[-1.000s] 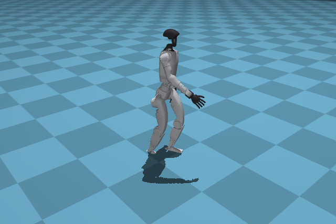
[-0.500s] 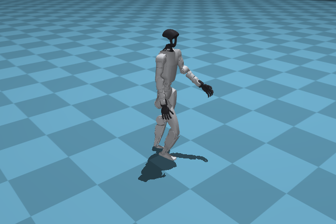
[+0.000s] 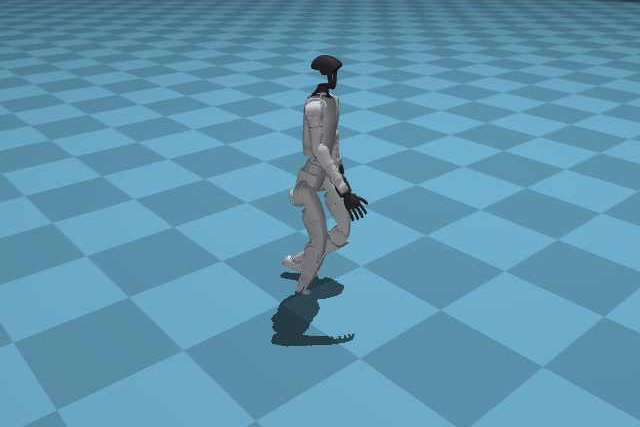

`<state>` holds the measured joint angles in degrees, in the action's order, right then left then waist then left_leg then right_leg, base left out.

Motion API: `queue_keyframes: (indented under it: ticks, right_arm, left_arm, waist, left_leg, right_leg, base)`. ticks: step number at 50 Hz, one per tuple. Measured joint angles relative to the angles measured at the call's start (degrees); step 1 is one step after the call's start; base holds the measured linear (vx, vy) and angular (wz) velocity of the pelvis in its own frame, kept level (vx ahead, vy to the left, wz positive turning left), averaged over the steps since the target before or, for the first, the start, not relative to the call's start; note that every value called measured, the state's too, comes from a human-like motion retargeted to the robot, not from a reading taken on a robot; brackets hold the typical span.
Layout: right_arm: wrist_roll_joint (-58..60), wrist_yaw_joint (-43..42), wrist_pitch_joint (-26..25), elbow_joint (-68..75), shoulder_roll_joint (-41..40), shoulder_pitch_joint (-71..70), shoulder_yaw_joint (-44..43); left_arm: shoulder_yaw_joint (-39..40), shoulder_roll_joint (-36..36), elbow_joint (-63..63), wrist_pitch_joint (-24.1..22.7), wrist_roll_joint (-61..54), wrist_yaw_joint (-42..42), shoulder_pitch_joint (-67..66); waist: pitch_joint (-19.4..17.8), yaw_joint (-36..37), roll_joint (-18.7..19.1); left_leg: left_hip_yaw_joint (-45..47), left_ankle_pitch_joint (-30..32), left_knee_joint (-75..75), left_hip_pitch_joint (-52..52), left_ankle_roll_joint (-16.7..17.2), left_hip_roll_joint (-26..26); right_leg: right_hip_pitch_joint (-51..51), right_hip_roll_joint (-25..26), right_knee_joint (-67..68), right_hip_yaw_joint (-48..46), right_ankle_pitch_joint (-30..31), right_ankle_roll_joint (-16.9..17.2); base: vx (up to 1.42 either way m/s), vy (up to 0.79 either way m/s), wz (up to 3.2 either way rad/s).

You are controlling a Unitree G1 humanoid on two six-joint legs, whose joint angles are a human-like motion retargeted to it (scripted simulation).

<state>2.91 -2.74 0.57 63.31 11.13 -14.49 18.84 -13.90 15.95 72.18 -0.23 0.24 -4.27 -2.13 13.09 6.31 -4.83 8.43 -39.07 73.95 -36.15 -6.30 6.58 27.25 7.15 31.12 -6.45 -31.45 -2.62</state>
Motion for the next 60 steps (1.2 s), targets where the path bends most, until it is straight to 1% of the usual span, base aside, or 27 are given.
queue_keyframes:
  ticks: [2,4,8,11,15,18,20,22,25,28,30,32,33,35,37,38,39,42,45,47,50,52,54,55,57,60]
  right_arm:
    - [-0.5,-0.6,0.1,-1.0,0.2,-2.3,0.1]
    - [-1.2,-1.0,0.3,-2.2,0.4,-4.1,0.2]
    - [-2.1,-0.9,0.8,-4.4,0.4,-6.2,0.5]
    - [-2.1,-0.4,1.2,-5.2,-0.1,-6.0,1.1]
    - [-1.2,1.0,1.2,-4.6,-0.9,-4.4,2.1]
    - [-0.2,2.5,1.2,-2.4,-1.7,-2.2,2.6]
    - [0.2,3.5,1.2,-0.4,-2.0,-0.3,2.8]
    - [0.3,4.4,1.2,1.5,-1.8,1.7,2.7]
    - [-0.2,4.8,1.4,3.7,-1.3,4.5,2.1]
    - [-0.9,4.4,1.7,4.8,-0.7,6.9,0.8]
    - [-1.3,4.2,1.8,5.0,-0.2,7.3,-0.3]
    - [-1.7,3.9,1.6,5.1,0.0,9.1,-1.2]
    - [-1.8,3.8,1.5,5.0,0.1,9.6,-1.7]
    - [-2.3,3.7,1.1,5.0,0.4,10.1,-2.7]
    - [-2.6,3.7,0.9,5.2,0.4,11.1,-3.3]
    - [-2.8,3.8,0.7,5.3,0.4,11.2,-3.8]
    - [-2.9,3.8,0.7,5.5,0.3,11.5,-4.0]
    - [-2.9,3.6,0.7,6.1,0.0,12.1,-4.3]
    - [-2.5,2.7,0.9,6.5,-0.4,11.2,-4.3]
    - [-1.9,1.9,1.0,6.5,-0.9,10.2,-4.2]
    - [-0.8,0.5,0.8,6.0,-1.7,8.1,-3.7]
    - [-0.2,-0.1,0.6,5.3,-2.2,6.3,-3.2]
    - [0.2,-0.6,0.3,4.8,-2.4,4.1,-2.8]
    - [0.3,-0.7,0.1,4.7,-2.4,2.8,-2.8]
    - [0.1,-1.1,0.1,4.4,-2.3,1.4,-2.7]
    - [-0.5,-1.2,0.3,3.8,-2.4,0.3,-2.8]
  left_arm:
    - [0.7,0.3,-0.5,-0.1,-0.6,0.1,-1.9]
    - [1.5,0.3,-0.9,-0.3,-1.3,0.1,-3.5]
    - [2.3,-0.2,-1.3,-0.7,-2.7,-0.1,-5.6]
    - [2.4,-1.0,-1.1,-0.7,-3.2,-0.1,-7.0]
    - [2.7,-1.7,-1.3,-0.6,-3.4,0.2,-5.9]
    - [3.1,-2.0,-2.0,-0.7,-4.2,1.1,-3.9]
    - [3.2,-2.0,-2.9,-1.0,-4.9,2.0,-2.0]
    - [3.2,-1.9,-4.5,-1.5,-6.0,3.2,0.4]
    - [3.2,-1.2,-7.2,-2.2,-7.9,5.1,4.7]
    - [3.7,-0.2,-9.9,-2.6,-9.2,6.8,9.1]
    - [4.3,0.7,-11.1,-2.2,-10.0,7.6,13.2]
    - [4.3,1.1,-12.5,-2.5,-10.0,8.1,14.9]
    - [4.3,1.4,-13.0,-2.5,-9.9,8.2,16.1]
    - [4.1,1.6,-13.8,-2.4,-9.6,7.9,18.3]
    - [3.4,1.3,-14.4,-2.6,-9.0,7.5,18.6]
    - [3.1,1.3,-14.6,-2.7,-8.7,7.1,19.0]
    - [2.7,1.1,-14.6,-2.7,-8.4,6.7,19.0]
    - [1.6,0.1,-14.1,-2.7,-7.3,5.5,17.7]
    - [0.8,-1.2,-11.6,-2.3,-5.9,4.0,15.0]
    - [0.6,-2.0,-9.0,-2.0,-4.5,3.1,12.6]
    - [0.3,-2.6,-4.3,-1.4,-2.4,2.0,8.8]
    - [0.3,-2.2,-1.7,-0.9,-0.9,1.5,6.4]
    - [0.7,-1.6,0.2,-0.4,0.3,1.0,4.3]
    - [1.1,-1.2,1.0,-0.2,0.9,0.7,3.5]
    - [2.1,-0.6,1.8,0.0,0.8,0.3,1.2]
    - [3.7,0.1,2.1,-0.2,-0.2,-0.1,-2.1]
  waist:
    - [0.1,0.9,-0.7]
    - [0.3,1.5,-1.6]
    - [1.3,1.4,-3.3]
    - [2.4,1.5,-3.0]
    - [3.7,0.4,-3.5]
    - [3.5,-1.0,-4.4]
    - [2.8,-2.2,-5.3]
    - [1.8,-3.5,-6.3]
    - [0.1,-5.8,-7.4]
    - [-1.0,-8.2,-7.7]
    - [-2.2,-8.8,-6.6]
    - [-2.3,-10.2,-6.8]
    - [-2.3,-10.7,-6.3]
    - [-2.5,-10.7,-4.3]
    - [-2.2,-11.2,-4.6]
    - [-2.0,-10.8,-3.6]
    - [-1.7,-10.7,-3.6]
    - [-1.0,-10.2,-4.3]
    - [-0.7,-9.3,-4.8]
    - [-0.9,-8.7,-5.2]
    - [-2.0,-7.5,-5.3]
    - [-2.6,-6.2,-4.2]
    - [-2.1,-4.4,-2.4]
    - [-1.3,-3.3,-1.0]
    - [-0.4,-2.2,-1.0]
    - [0.7,-1.9,-2.0]
  left_leg:
    - [-0.2,-0.4,-3.9,-3.3,-0.5,-0.6]
    - [-0.8,0.4,-10.7,-5.4,-0.3,-2.3]
    - [-2.7,5.0,-28.8,-6.2,1.0,-7.6]
    - [-4.2,6.8,-34.0,-6.1,1.9,-9.3]
    - [-3.9,8.7,-37.9,-2.7,1.6,-11.8]
    - [-2.8,9.2,-40.2,1.3,0.7,-14.5]
    - [-1.8,9.3,-42.3,4.5,0.2,-16.7]
    - [-0.7,9.4,-45.4,8.2,-0.2,-19.2]
    - [0.4,10.1,-51.2,13.9,-0.6,-22.7]
    - [0.6,11.2,-57.6,19.3,-0.6,-24.6]
    - [-0.4,15.7,-70.1,27.0,-0.4,-24.6]
    - [-0.1,15.8,-71.8,29.0,-0.2,-25.3]
    - [-0.2,16.1,-73.3,30.2,-0.1,-25.0]
    - [0.1,16.6,-76.3,32.3,0.2,-23.0]
    - [0.5,16.5,-76.5,33.1,0.2,-23.3]
    - [0.6,15.8,-76.3,33.1,0.2,-22.1]
    - [0.6,15.5,-76.3,33.4,0.1,-21.9]
    - [0.0,14.3,-75.5,34.3,-0.5,-22.1]
    - [-0.5,11.5,-70.1,33.5,-0.9,-21.4]
    - [-0.4,8.6,-61.6,30.9,-0.8,-20.5]
    - [1.3,3.4,-40.0,23.3,0.0,-16.9]
    - [2.4,0.7,-24.5,16.6,0.1,-12.2]
    - [2.3,-1.3,-15.0,10.1,-0.1,-7.1]
    - [1.8,-2.3,-12.0,6.5,-0.1,-4.2]
    - [1.6,-2.6,-14.0,3.4,-0.6,-3.4]
    - [0.8,-0.9,-24.6,2.1,-0.6,-5.9]
  right_leg:
    - [-1.4,-0.4,-2.0,0.1,0.1,0.3]
    - [-2.9,-1.3,-4.0,0.1,0.3,0.8]
    - [-5.2,-4.0,-7.0,-0.2,0.5,1.8]
    - [-4.9,-4.7,-4.6,-0.5,-1.1,1.9]
    - [-4.9,-7.2,-0.3,-0.1,-4.4,2.0]
    - [-4.5,-10.4,7.4,1.0,-7.1,2.7]
    - [-3.4,-13.7,15.1,0.9,-8.2,3.3]
    - [-1.3,-18.1,25.0,0.4,-7.8,3.5]
    - [3.1,-24.0,38.4,0.5,-6.9,2.8]
    - [7.7,-26.9,44.0,0.9,-8.0,1.4]
    - [10.2,-25.6,42.5,0.7,-8.6,0.4]
    - [12.4,-25.5,38.8,0.9,-9.3,0.8]
    - [13.2,-24.3,35.6,0.6,-9.2,1.1]
    - [13.5,-20.3,27.6,-0.2,-7.6,1.9]
    - [14.1,-18.9,22.4,1.0,-6.7,3.3]
    - [13.2,-16.8,18.4,0.6,-5.5,3.6]
    - [12.9,-16.1,16.8,0.9,-4.9,3.8]
    - [11.6,-15.6,15.5,1.6,-4.0,4.1]
    - [8.7,-15.3,14.9,1.7,-3.4,3.7]
    - [6.4,-15.1,14.3,1.7,-3.5,3.4]
    - [3.1,-13.7,13.1,0.9,-4.2,2.5]
    - [1.8,-11.2,12.0,-0.3,-4.7,1.7]
    - [0.7,-7.5,8.2,-1.7,-3.7,0.9]
    - [-0.1,-4.9,4.1,-2.4,-2.1,0.4]
    - [-1.4,-4.1,0.1,-2.7,-0.8,0.5]
    - [-3.1,-5.0,-4.1,-3.1,0.6,1.1]
  base:
    - [0.08,0.01,0.07]
    - [0.11,0.02,0.16]
    - [0.16,0.05,0.27]
    - [0.19,0.08,0.11]
    - [0.26,0.09,0.21]
    - [0.26,0.09,0.26]
    - [0.24,0.08,0.19]
    - [0.20,0.08,0.12]
    - [0.17,0.07,0.08]
    - [0.14,0.05,0.04]
    - [0.14,0.04,-0.14]
    - [0.11,0.01,0.17]
    - [0.12,0.01,0.15]
    - [0.11,0.01,0.06]
    - [0.08,0.00,0.18]
    - [0.09,0.00,0.09]
    - [0.08,-0.01,0.08]
    - [0.07,-0.02,0.14]
    - [0.10,-0.04,0.14]
    - [0.12,-0.05,0.18]
    - [0.12,-0.05,0.16]
    - [0.11,-0.04,0.01]
    - [0.14,-0.03,-0.24]
    - [0.16,-0.02,-0.27]
    - [0.17,0.00,-0.02]
    - [0.16,0.01,0.28]
